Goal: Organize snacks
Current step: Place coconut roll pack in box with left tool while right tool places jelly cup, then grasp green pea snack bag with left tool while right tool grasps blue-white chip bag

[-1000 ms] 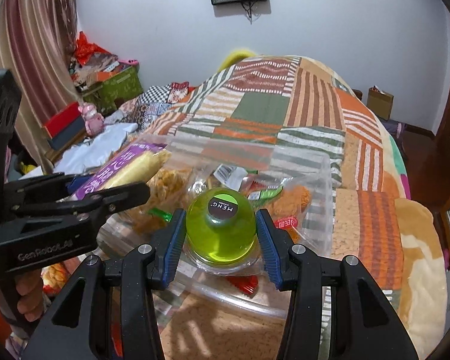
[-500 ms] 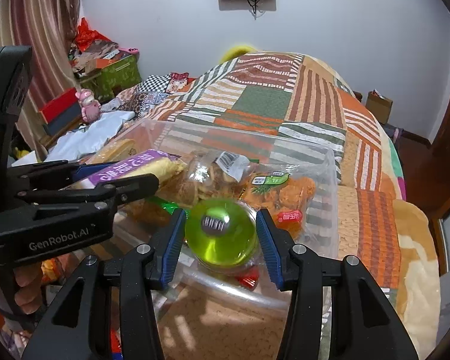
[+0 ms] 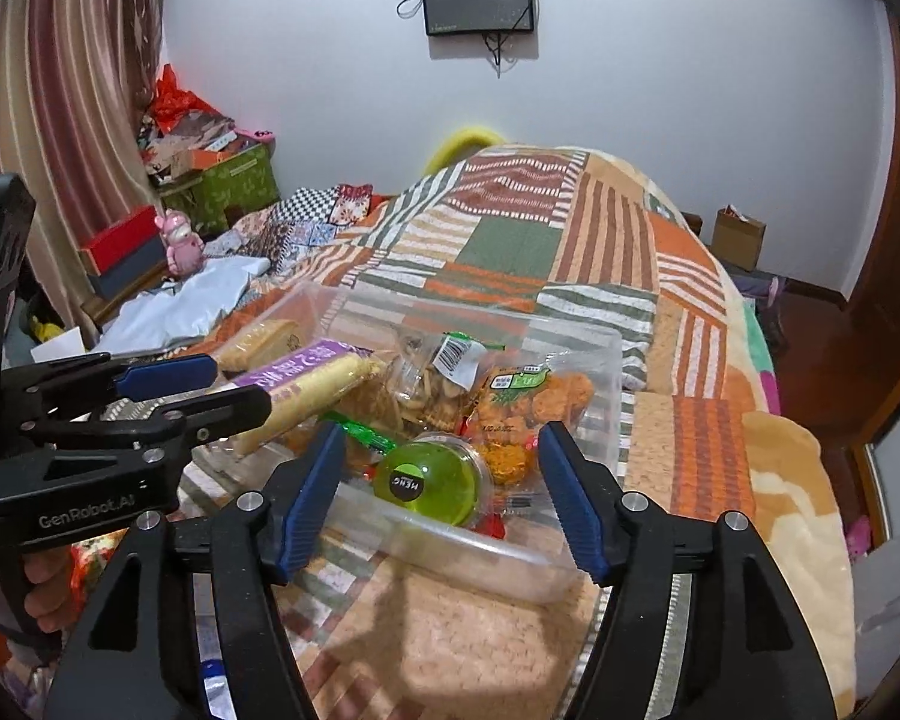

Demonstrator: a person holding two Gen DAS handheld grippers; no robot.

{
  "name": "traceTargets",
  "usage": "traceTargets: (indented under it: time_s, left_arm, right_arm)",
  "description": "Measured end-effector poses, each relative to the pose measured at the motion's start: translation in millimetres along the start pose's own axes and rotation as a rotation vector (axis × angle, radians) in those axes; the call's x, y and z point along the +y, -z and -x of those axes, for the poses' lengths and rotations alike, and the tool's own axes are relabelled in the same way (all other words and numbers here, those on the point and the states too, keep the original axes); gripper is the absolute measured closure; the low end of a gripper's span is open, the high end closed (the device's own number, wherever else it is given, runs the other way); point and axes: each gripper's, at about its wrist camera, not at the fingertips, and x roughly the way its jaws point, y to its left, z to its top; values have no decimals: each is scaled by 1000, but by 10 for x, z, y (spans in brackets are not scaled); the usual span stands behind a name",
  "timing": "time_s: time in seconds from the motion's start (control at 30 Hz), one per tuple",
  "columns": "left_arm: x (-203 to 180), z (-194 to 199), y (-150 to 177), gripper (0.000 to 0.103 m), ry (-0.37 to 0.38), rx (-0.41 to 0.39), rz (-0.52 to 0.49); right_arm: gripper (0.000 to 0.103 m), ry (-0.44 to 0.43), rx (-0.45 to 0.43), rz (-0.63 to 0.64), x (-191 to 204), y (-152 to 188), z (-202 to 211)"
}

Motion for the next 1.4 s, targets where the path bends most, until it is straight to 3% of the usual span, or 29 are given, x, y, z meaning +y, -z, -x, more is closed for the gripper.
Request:
traceTargets:
  time_s: [0.33,0.53,1.17,1.27,1.4]
  left_arm:
    - [37,418,228,31,-46,-52,-15]
    - [175,565,449,24,-70,-39,-10]
    - [579,705,1152,24,-63,75,45]
    - [562,728,1231,24,-37,82,32]
    - [521,748,1285,24,-16,78,25]
  right_arm:
    - [28,-16,-44,7,165,94,359]
    - [21,-46,-36,11,310,232,426]
    - [21,-183,228,83,873,835,-17]
    - [12,-211,254,78,912,917,-39]
    - [7,-225,285,64,897,990,-78]
